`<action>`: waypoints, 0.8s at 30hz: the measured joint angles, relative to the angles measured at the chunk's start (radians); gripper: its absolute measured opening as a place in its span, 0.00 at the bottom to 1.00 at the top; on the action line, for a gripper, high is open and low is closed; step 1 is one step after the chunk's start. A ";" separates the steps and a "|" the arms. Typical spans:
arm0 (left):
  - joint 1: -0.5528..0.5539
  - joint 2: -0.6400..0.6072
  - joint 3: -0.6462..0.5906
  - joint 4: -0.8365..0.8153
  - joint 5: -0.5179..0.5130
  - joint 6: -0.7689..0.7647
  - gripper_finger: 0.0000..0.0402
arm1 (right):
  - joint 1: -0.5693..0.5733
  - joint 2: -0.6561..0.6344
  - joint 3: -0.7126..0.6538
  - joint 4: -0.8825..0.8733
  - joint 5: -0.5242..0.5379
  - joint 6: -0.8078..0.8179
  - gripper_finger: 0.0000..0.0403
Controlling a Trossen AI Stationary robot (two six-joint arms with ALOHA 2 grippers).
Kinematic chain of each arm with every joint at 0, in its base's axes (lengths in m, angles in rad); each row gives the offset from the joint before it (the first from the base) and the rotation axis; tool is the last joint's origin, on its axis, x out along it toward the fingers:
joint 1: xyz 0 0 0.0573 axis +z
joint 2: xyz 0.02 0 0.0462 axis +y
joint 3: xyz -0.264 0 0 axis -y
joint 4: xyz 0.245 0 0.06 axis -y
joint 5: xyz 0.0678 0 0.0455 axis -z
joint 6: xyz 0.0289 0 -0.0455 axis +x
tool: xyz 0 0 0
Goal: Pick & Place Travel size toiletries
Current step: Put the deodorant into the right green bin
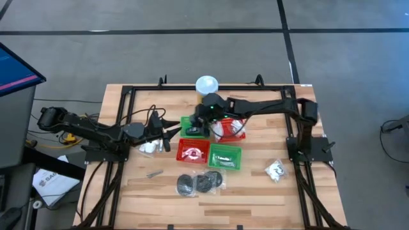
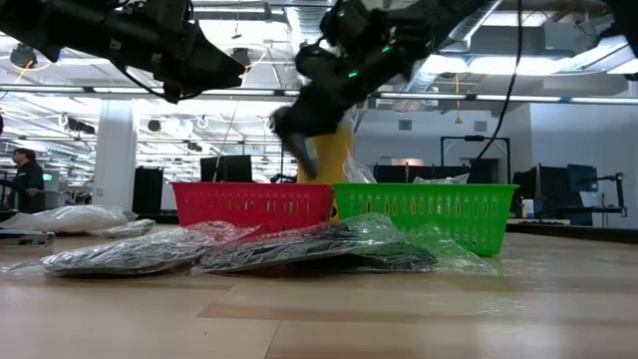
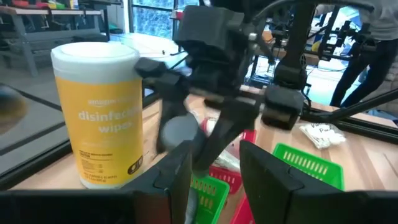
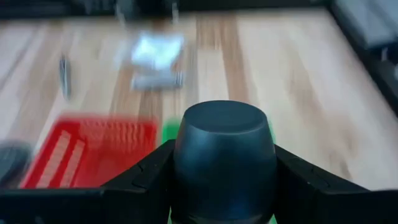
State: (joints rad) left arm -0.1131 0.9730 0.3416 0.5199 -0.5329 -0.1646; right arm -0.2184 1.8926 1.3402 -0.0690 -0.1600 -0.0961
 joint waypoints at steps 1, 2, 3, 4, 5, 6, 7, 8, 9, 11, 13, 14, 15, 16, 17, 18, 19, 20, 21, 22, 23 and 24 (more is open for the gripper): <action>0.000 0.000 0.000 -0.001 0.000 0.000 0.32 | 0.000 0.025 0.011 0.037 0.000 0.000 0.47; -0.001 0.000 0.000 0.000 0.000 0.000 0.32 | -0.002 0.035 0.009 0.024 0.000 -0.002 0.47; -0.006 0.000 0.000 0.003 -0.002 0.000 0.32 | -0.007 0.045 0.004 0.007 -0.001 -0.005 0.47; -0.007 0.000 0.000 0.002 -0.001 0.000 0.32 | -0.013 0.057 0.003 0.021 -0.002 -0.004 0.47; -0.007 0.000 -0.002 0.002 -0.001 0.001 0.32 | -0.019 0.068 0.003 0.036 -0.002 0.000 0.47; -0.008 0.000 -0.003 0.000 -0.001 0.001 0.32 | -0.024 0.075 0.005 0.044 -0.002 0.000 0.47; -0.009 0.000 -0.003 0.001 -0.001 0.001 0.32 | -0.030 0.076 0.006 0.050 -0.002 0.000 0.47; -0.009 0.000 -0.003 0.001 -0.001 0.001 0.32 | -0.033 0.076 0.006 0.046 -0.002 0.000 0.47; -0.009 0.000 -0.003 0.002 -0.001 0.001 0.32 | -0.037 0.078 0.006 0.049 -0.002 0.000 0.47; -0.009 0.000 -0.003 0.004 -0.001 0.002 0.32 | -0.042 0.084 0.007 0.061 -0.002 -0.005 0.47; -0.009 0.000 -0.003 0.005 -0.001 0.002 0.32 | -0.049 0.084 0.007 0.061 -0.002 -0.008 0.47; -0.009 0.000 -0.003 0.005 -0.001 0.002 0.32 | -0.051 0.083 0.007 0.063 -0.002 -0.008 0.47; -0.009 0.000 -0.003 0.005 -0.001 0.002 0.32 | -0.052 0.083 0.007 0.060 -0.002 -0.008 0.47; -0.009 0.000 -0.003 0.005 -0.001 0.002 0.32 | -0.055 0.083 0.007 0.053 -0.002 -0.009 0.47; -0.009 0.000 -0.003 0.005 -0.001 0.002 0.32 | -0.058 0.086 0.007 0.044 -0.002 -0.009 0.47; -0.009 0.000 -0.003 0.005 -0.001 0.002 0.32 | -0.058 0.091 0.007 0.043 -0.002 -0.008 0.47; -0.009 0.000 -0.003 0.005 -0.001 0.002 0.32 | -0.059 0.094 0.007 0.033 0.000 -0.003 0.47; -0.009 0.000 -0.003 0.005 -0.001 0.002 0.32 | -0.059 0.094 0.006 0.014 0.000 -0.002 0.47; -0.009 0.000 -0.003 0.005 -0.001 0.002 0.32 | -0.059 0.095 0.005 0.010 0.000 -0.001 0.47; -0.009 0.000 -0.003 0.004 -0.001 0.002 0.32 | -0.058 0.095 0.005 0.010 0.000 -0.004 0.47; -0.009 0.000 -0.003 0.005 -0.001 0.002 0.32 | -0.056 0.094 0.006 0.010 0.001 -0.007 0.47; -0.009 0.000 -0.003 0.005 -0.001 0.002 0.32 | -0.053 0.094 0.007 0.010 0.001 -0.008 0.47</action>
State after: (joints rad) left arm -0.1219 0.9730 0.3389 0.5245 -0.5339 -0.1629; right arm -0.2714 1.9869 1.3468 -0.0587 -0.1593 -0.1043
